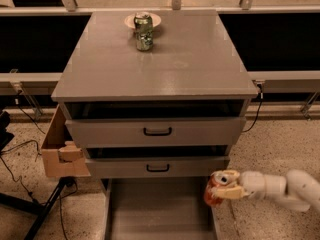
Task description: Pick coke can from bottom drawer and place on counter
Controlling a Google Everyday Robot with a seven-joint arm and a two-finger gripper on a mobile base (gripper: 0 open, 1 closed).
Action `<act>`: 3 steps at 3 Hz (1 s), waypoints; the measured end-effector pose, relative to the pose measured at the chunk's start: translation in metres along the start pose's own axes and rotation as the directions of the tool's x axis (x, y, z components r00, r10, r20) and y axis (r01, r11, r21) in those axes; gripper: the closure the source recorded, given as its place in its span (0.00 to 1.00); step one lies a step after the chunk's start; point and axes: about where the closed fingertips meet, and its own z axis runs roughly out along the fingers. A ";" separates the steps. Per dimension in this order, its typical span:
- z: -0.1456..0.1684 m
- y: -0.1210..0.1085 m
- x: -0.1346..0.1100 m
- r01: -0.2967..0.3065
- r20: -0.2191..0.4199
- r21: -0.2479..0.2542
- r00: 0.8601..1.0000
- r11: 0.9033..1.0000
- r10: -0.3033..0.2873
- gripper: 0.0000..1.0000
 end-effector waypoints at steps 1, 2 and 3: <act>-0.041 0.007 -0.085 0.041 0.021 -0.013 0.999 0.999 -0.041 1.00; -0.043 0.007 -0.097 0.057 0.019 -0.015 0.998 0.998 -0.056 1.00; -0.039 0.009 -0.108 0.065 0.027 -0.026 0.998 0.998 -0.065 1.00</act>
Offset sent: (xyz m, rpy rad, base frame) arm 0.0106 -0.0294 0.0710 0.0166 -0.0341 0.0110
